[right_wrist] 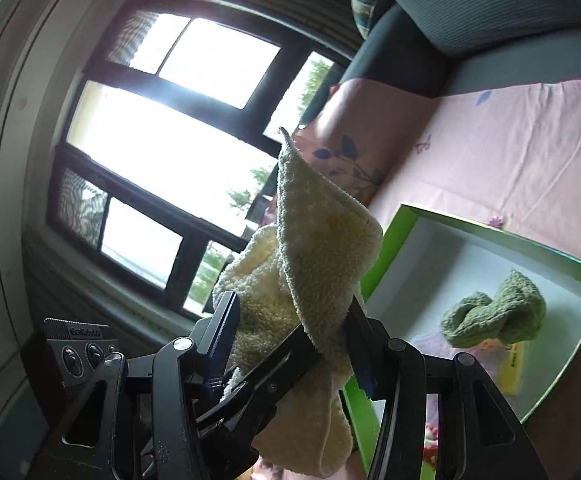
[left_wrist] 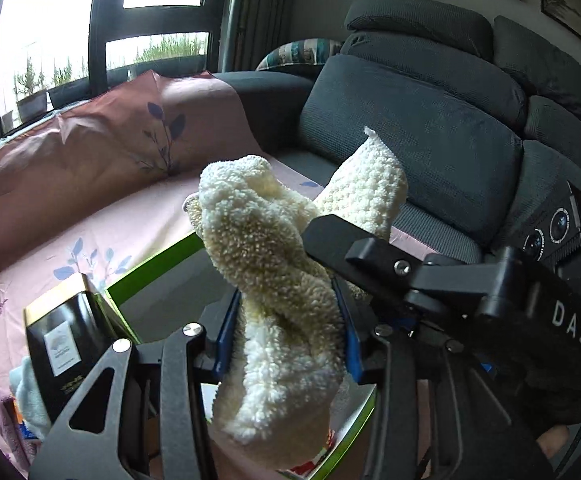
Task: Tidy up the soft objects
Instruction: 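Carry the towel into the green box and open the right tool, then withdraw the right tool and move toward the light-blue plush bunny, then grasp the light-blue plush bunny with the right tool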
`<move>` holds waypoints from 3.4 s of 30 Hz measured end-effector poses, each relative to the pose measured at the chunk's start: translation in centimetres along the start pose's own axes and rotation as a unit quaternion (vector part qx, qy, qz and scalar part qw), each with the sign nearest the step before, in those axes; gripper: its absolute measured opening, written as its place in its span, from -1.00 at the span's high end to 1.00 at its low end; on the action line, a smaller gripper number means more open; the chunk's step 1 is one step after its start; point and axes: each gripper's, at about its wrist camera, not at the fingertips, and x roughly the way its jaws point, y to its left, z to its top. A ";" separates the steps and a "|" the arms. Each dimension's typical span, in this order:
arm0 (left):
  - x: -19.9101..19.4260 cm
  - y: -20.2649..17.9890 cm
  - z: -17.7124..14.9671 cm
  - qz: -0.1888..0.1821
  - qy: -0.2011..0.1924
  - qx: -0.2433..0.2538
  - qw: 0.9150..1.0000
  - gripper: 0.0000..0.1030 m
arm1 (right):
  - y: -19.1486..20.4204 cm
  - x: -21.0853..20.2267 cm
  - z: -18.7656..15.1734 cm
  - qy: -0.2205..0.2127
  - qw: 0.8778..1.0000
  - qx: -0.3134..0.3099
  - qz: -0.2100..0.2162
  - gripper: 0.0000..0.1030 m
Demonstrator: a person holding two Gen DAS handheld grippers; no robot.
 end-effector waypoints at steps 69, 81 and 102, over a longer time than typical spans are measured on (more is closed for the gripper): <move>-24.6 27.1 -27.7 0.290 -0.075 -0.439 0.847 -0.90 | 14.8 21.4 -29.8 0.208 0.746 -0.544 -0.323 -0.50; -25.9 27.8 -27.7 0.286 -0.079 -0.447 0.844 -0.90 | 12.2 25.4 -32.0 0.143 0.611 -0.654 -0.423 0.00; -26.0 27.7 -28.0 0.277 -0.071 -0.445 0.849 -0.90 | 17.5 14.2 -30.0 0.336 0.854 -0.387 -0.094 0.73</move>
